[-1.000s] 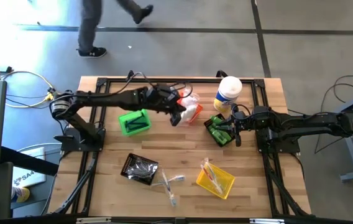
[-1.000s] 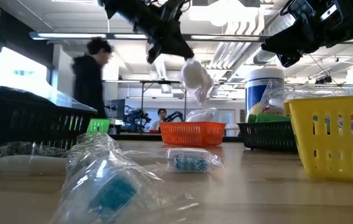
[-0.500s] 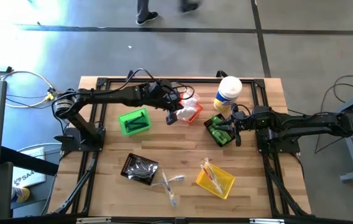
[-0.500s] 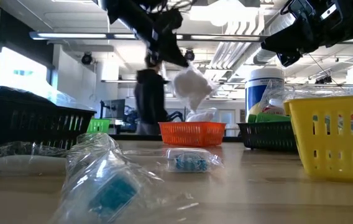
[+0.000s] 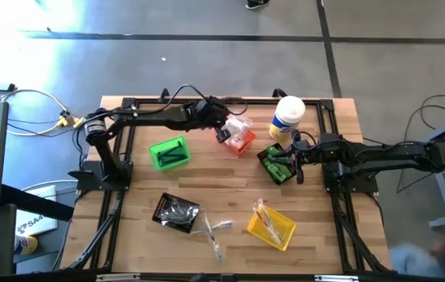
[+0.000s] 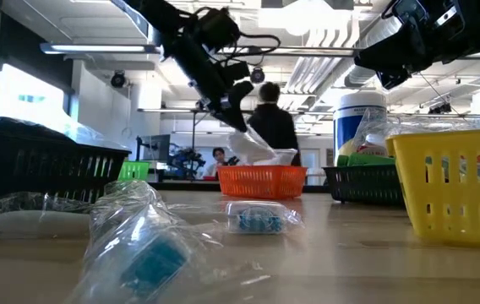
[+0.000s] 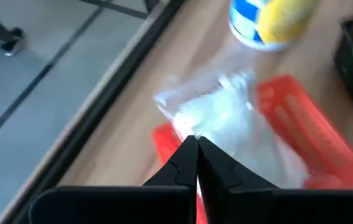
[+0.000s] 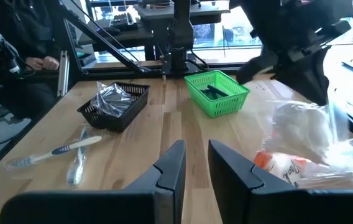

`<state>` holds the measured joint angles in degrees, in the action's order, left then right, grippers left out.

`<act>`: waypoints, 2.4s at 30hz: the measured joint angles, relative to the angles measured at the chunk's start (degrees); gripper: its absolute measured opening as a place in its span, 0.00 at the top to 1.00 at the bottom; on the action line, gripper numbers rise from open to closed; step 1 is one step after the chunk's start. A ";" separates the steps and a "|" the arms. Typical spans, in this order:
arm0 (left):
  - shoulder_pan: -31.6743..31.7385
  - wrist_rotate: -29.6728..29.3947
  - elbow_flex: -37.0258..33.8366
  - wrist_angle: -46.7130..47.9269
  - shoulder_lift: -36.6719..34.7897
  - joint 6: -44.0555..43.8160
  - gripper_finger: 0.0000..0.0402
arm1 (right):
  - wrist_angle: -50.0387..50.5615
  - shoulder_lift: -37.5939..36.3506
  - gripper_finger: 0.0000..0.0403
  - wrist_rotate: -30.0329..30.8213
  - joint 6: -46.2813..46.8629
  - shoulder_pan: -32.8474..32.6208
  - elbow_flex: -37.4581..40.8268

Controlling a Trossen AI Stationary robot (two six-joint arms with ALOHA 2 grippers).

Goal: Pick & Place Travel size toiletries
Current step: Put the white cotton pack into the orange bin, then put the dark blue toothbrush into the yellow bin

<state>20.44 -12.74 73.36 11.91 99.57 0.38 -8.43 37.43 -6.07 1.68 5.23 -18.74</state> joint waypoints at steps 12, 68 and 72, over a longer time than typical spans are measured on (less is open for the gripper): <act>0.55 -0.61 0.17 -2.41 0.93 -0.37 1.00 | 0.04 0.02 0.85 -0.03 -0.02 0.00 0.02; -9.84 9.41 14.08 19.15 4.09 -8.07 0.60 | 0.52 0.00 0.85 -3.85 0.24 -0.02 0.04; -12.99 9.21 11.22 8.45 4.09 -8.06 0.73 | 0.50 0.02 0.85 -5.74 0.23 0.00 0.04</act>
<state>7.45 -3.53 84.59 20.36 103.66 -7.68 -7.92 37.45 -11.80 1.91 5.23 -18.70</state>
